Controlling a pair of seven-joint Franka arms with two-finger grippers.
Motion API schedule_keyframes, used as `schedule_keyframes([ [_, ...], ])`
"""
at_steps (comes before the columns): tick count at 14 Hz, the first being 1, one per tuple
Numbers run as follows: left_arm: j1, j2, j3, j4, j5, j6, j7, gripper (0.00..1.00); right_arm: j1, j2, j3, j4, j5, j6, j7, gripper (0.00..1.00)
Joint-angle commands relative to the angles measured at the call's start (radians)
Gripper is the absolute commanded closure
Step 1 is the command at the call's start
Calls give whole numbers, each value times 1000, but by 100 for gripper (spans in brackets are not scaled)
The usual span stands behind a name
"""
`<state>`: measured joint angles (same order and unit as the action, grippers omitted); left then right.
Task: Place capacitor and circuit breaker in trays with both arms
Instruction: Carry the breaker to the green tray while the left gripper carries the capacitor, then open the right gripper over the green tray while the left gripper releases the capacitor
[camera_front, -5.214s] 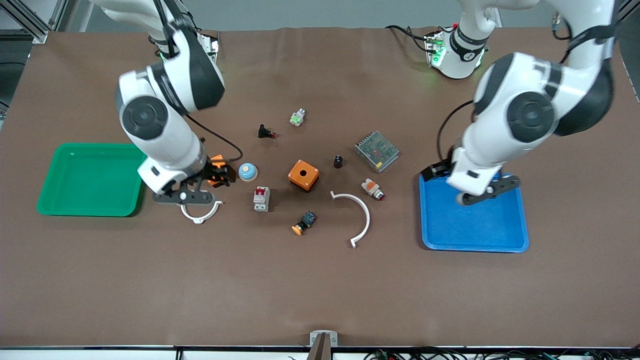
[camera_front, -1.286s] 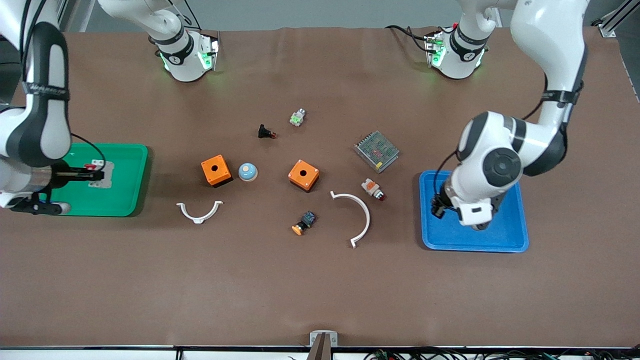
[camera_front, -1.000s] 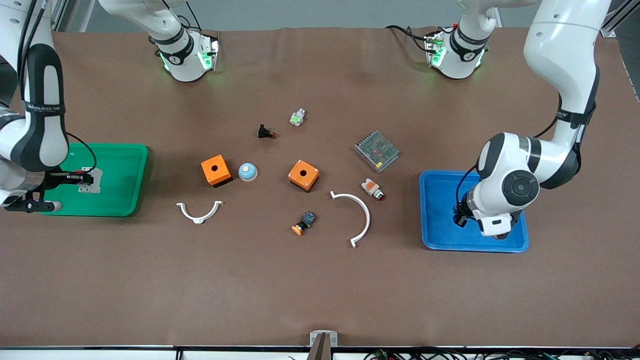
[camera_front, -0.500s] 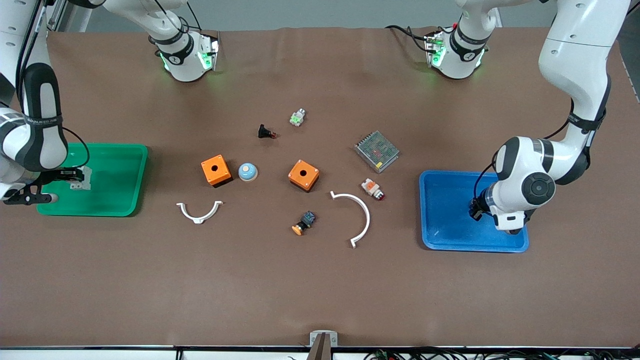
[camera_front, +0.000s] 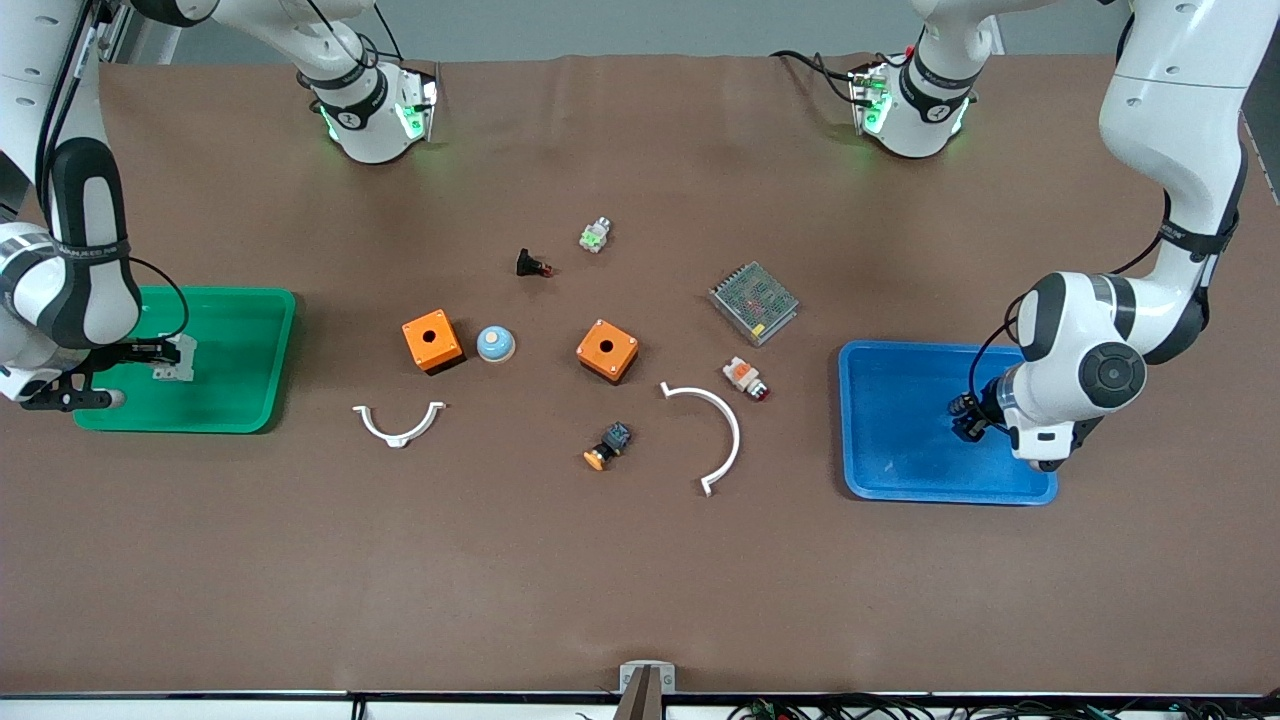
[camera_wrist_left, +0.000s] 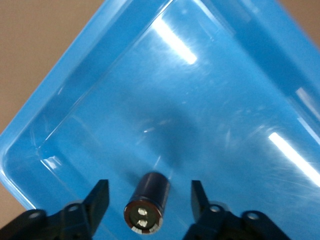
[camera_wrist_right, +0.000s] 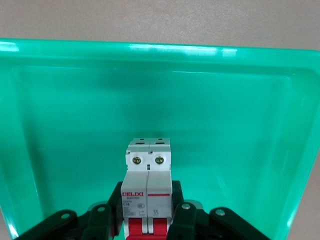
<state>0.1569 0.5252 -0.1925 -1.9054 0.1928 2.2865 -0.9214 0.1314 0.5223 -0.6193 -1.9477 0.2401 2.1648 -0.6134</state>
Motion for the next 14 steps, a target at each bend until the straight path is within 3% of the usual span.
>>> schedule_keyframes([
  [1, 4, -86, -10, 18, 8, -13, 51, 0, -15, 10, 6, 0, 60, 4, -12, 76],
  [4, 4, -189, -10, 38, 8, -70, 81, 0, -16, 19, 6, 0, 81, 29, -12, 76],
  [6, 4, -223, -12, 71, 8, -119, 155, 0, -16, 24, 6, 0, 81, 32, -12, 72],
  [7, 3, -238, -12, 87, 7, -142, 201, 0, -15, 24, 6, 1, 81, 32, -12, 64],
  [9, 1, -293, -12, 100, 7, -179, 283, 0, -10, 22, 6, 1, 82, 27, -8, 0],
  [14, -4, -412, -16, 138, -3, -318, 493, 0, 32, -112, -4, 4, 71, -94, 0, 0],
])
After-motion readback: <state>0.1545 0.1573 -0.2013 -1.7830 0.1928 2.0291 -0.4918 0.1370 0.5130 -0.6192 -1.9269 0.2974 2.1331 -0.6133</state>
